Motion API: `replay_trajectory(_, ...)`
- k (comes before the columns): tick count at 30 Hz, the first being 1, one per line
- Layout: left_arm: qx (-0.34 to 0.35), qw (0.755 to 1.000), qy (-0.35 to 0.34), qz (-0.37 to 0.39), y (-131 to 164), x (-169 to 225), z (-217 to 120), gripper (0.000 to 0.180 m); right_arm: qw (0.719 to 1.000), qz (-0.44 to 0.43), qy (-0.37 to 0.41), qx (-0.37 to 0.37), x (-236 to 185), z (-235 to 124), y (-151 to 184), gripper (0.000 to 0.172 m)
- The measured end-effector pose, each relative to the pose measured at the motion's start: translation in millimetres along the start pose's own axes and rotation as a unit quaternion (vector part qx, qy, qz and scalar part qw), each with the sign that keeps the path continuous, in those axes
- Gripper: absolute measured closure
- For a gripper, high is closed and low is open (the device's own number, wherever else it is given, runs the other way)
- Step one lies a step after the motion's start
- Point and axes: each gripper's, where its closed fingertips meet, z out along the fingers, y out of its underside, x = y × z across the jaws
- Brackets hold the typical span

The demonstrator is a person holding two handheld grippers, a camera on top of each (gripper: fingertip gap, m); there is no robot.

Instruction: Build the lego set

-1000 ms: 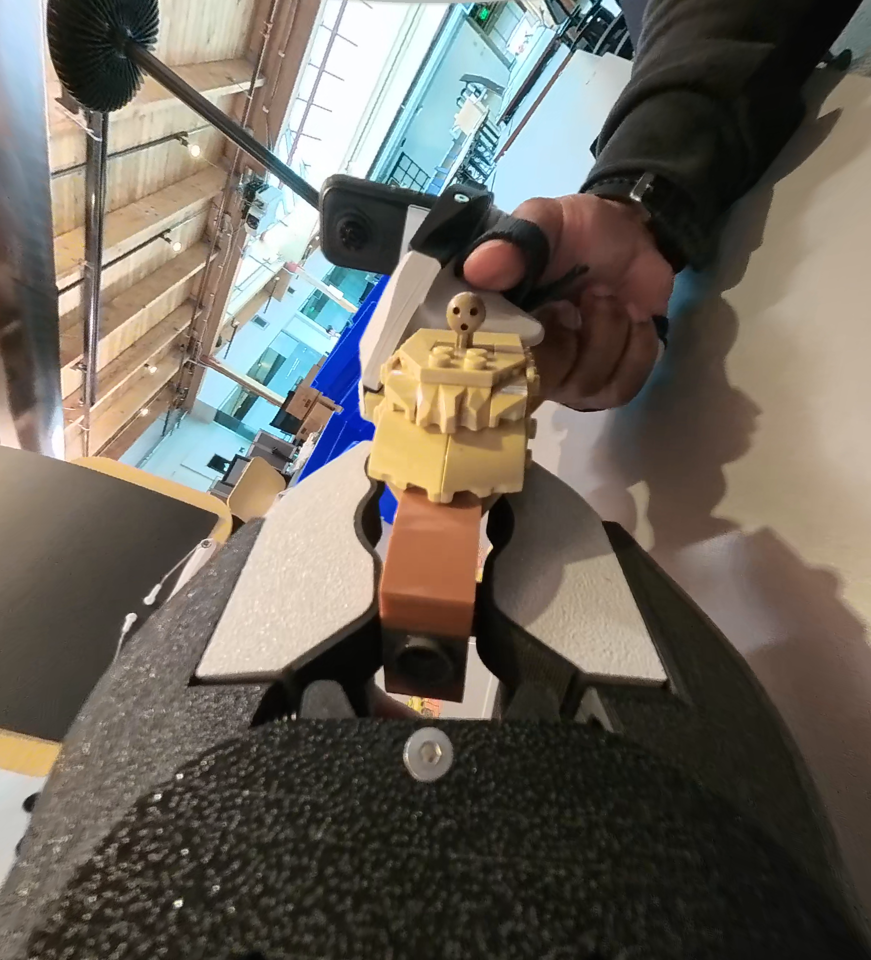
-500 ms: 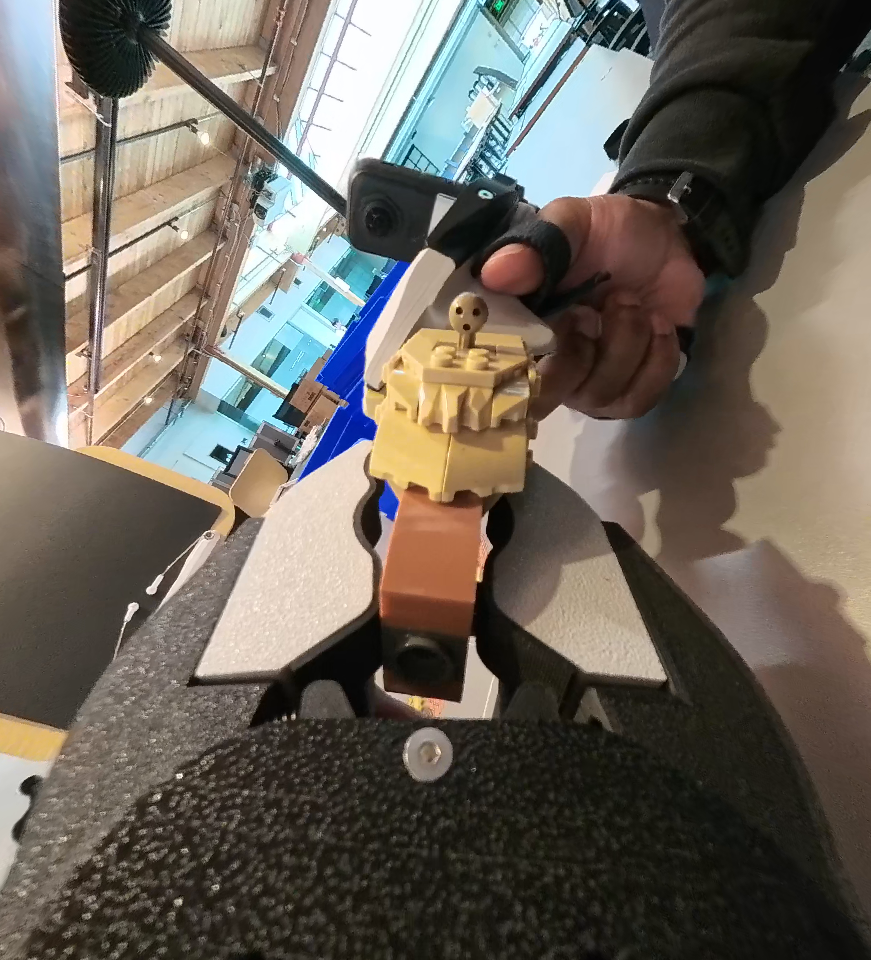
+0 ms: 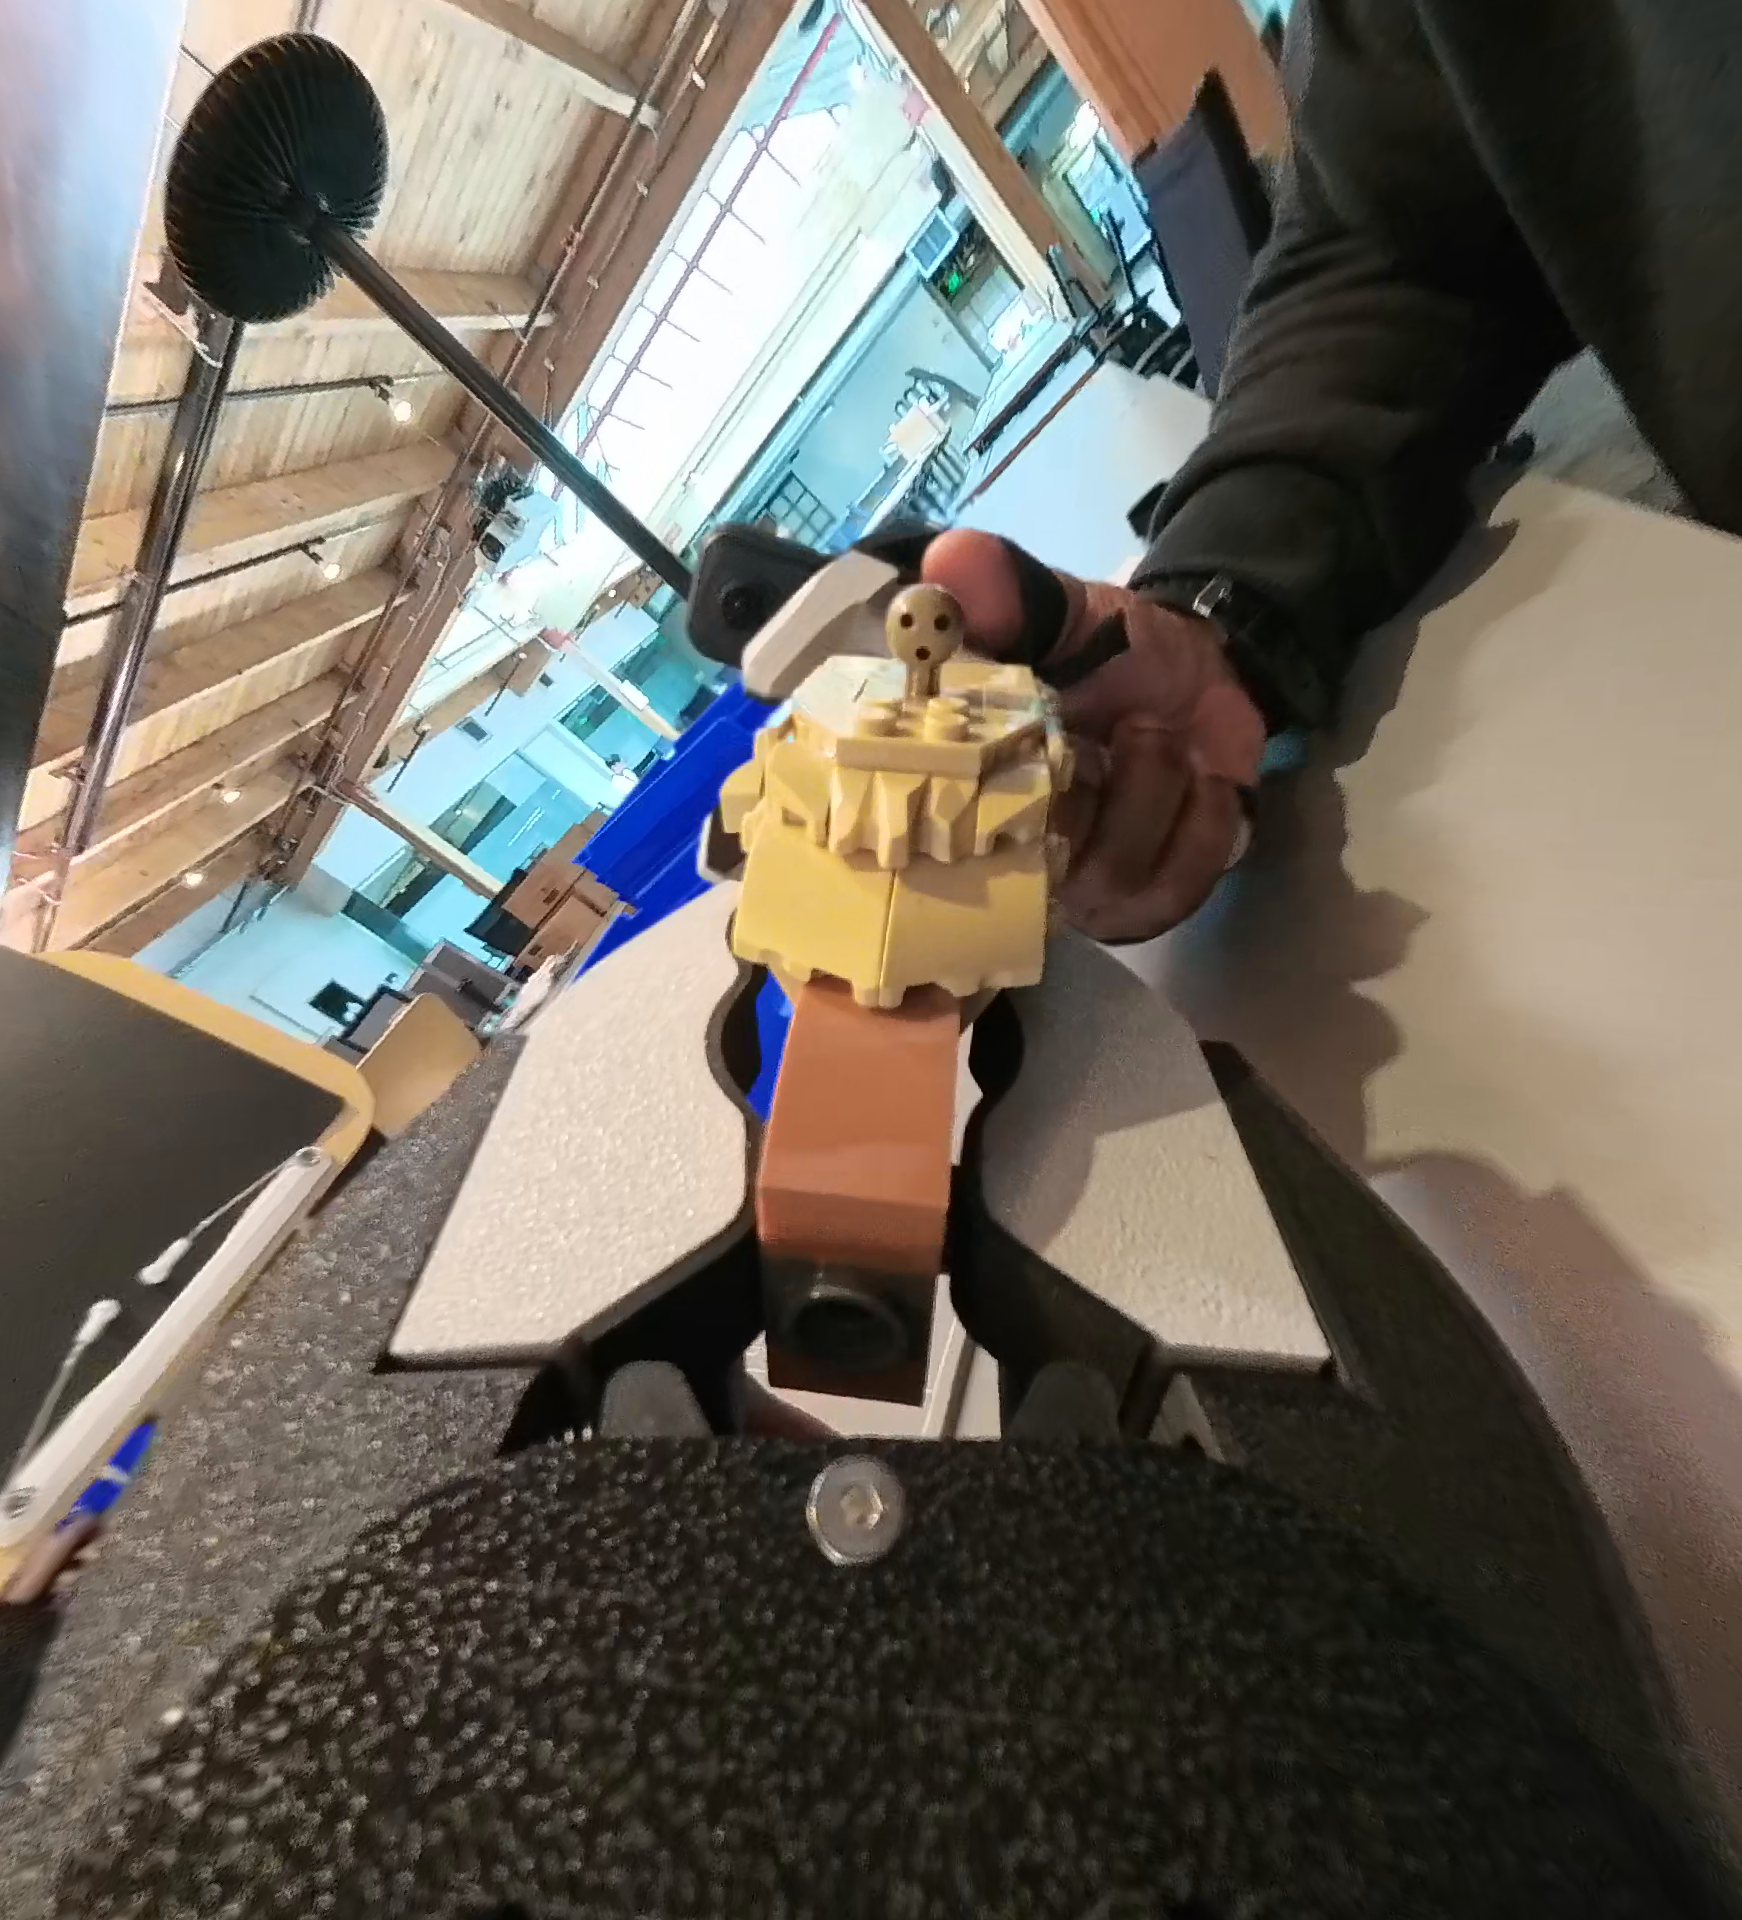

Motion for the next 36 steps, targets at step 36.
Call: replay_trajectory(36, 0.068, 0.952, 0.177, -0.240, -3.4, 30.6, -2.8, 0.143, 0.923, -0.338, 0.007, -0.183, -24.6, 1.3, 45.3, 0.117)
